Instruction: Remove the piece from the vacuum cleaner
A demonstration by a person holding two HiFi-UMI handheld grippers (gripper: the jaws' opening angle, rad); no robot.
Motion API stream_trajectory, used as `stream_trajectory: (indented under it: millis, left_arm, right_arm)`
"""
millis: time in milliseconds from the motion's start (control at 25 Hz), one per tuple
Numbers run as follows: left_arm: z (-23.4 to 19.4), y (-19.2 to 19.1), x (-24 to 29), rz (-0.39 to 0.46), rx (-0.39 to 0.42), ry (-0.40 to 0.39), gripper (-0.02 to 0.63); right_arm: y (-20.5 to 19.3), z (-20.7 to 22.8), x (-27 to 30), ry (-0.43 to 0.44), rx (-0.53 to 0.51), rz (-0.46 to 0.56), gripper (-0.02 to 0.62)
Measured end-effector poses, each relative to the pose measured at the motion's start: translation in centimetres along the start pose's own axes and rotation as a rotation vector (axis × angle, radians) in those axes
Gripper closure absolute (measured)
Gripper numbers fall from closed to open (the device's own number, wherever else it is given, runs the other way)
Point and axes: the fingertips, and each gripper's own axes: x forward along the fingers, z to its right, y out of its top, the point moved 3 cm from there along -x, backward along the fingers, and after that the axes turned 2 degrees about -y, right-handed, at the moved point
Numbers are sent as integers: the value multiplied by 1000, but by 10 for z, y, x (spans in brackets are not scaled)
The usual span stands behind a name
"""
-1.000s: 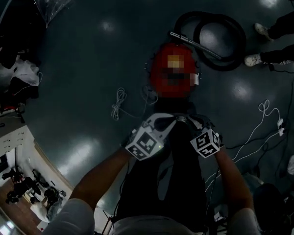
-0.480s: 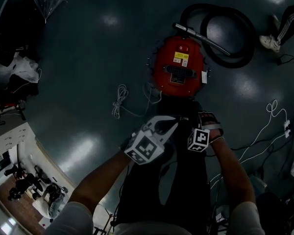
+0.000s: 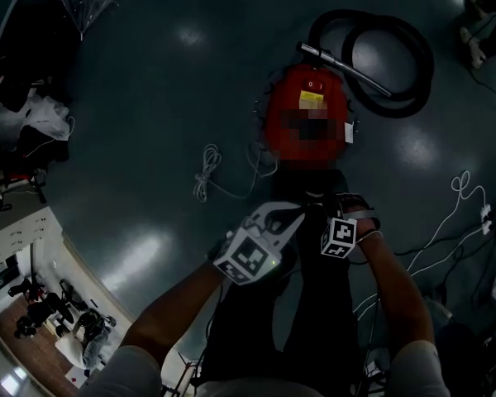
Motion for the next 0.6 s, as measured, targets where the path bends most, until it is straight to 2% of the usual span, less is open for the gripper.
stream_trajectory:
  millis: [200,400,600]
  left_arm:
    - [9,-4,-11,6,-17,-3,600]
    - [20,-3,-31,9,-20,3,600]
    - [50,30,-73,33,-32,6,600]
  right_arm:
    - [5,-22,-3,108,11,1,558]
    - [11,-32,-28,77,100,4,558]
    - [44,-25,-100,63,180,36,557]
